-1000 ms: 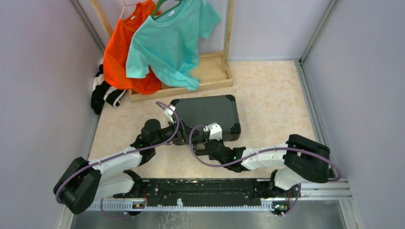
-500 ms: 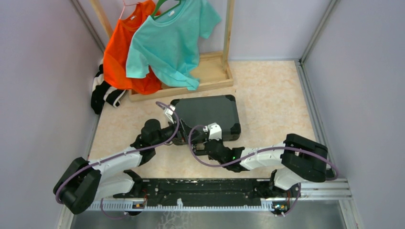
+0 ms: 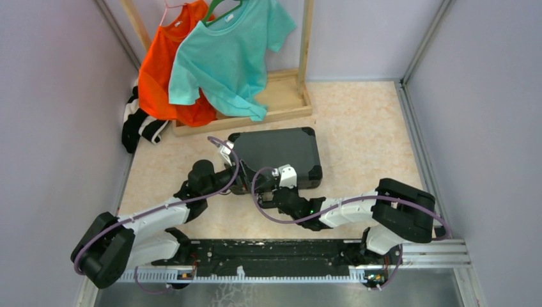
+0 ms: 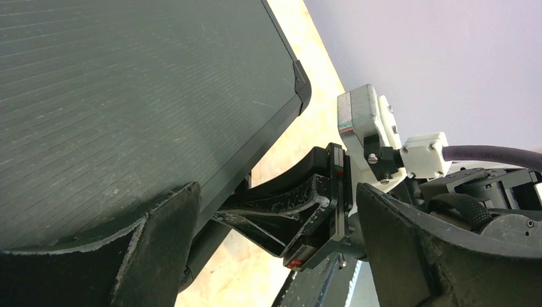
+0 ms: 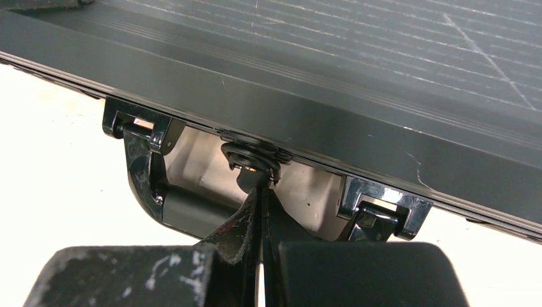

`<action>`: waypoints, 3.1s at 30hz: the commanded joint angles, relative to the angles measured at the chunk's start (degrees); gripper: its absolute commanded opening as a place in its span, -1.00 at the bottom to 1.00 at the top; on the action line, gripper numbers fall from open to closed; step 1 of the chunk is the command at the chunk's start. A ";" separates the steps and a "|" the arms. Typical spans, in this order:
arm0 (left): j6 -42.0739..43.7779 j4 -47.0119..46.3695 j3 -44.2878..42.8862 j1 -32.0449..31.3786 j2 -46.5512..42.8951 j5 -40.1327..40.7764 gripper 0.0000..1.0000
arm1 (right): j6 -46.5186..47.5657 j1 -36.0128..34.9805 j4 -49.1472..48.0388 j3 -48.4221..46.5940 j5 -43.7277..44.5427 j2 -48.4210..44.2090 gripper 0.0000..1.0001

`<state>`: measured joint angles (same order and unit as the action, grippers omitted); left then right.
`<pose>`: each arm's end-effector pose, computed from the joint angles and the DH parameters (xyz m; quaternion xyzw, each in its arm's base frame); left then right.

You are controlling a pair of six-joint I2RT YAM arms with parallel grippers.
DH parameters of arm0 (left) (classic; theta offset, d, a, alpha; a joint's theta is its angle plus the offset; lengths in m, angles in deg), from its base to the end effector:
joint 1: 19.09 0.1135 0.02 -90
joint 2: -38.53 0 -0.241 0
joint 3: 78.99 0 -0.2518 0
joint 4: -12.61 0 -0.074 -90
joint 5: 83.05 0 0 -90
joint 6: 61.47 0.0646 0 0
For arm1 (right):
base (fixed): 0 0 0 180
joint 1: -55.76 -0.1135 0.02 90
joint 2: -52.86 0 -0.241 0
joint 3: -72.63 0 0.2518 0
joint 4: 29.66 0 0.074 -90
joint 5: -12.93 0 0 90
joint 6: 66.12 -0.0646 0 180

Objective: Pack up texas hold em set

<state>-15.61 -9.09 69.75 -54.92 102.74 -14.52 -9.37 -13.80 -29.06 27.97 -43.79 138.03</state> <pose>0.1953 -0.1702 0.1674 0.0628 0.7660 -0.5108 0.3850 0.1337 0.2571 0.1059 -0.1592 0.8657 0.1473 0.4511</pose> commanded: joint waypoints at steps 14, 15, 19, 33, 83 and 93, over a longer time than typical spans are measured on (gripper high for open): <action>2.74 16.41 4.03 1.38 3.28 2.90 0.99 | -1.09 1.21 0.29 0.54 -1.13 5.92 -1.00; 2.74 16.34 4.03 1.37 3.44 2.85 0.99 | -1.15 1.37 0.09 0.67 -1.34 6.08 -1.00; 2.66 16.15 3.86 1.38 3.81 2.60 0.99 | -1.14 2.00 -1.22 1.00 -2.25 7.24 -1.00; 2.50 16.72 3.72 1.38 3.73 2.76 0.99 | -0.68 4.61 -5.02 0.27 -6.69 12.07 -1.00; 8.98 40.10 -11.88 0.94 -16.03 12.89 0.99 | 2.79 5.42 19.47 9.81 7.69 -46.77 0.51; 7.37 42.93 -10.92 0.94 -21.75 14.59 0.99 | 2.60 5.49 21.33 12.37 8.05 -50.74 0.52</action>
<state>-7.87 31.83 59.06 -53.83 83.16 -1.43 -6.82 -8.82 -7.53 40.21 -36.99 88.83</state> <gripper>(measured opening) 0.992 0.759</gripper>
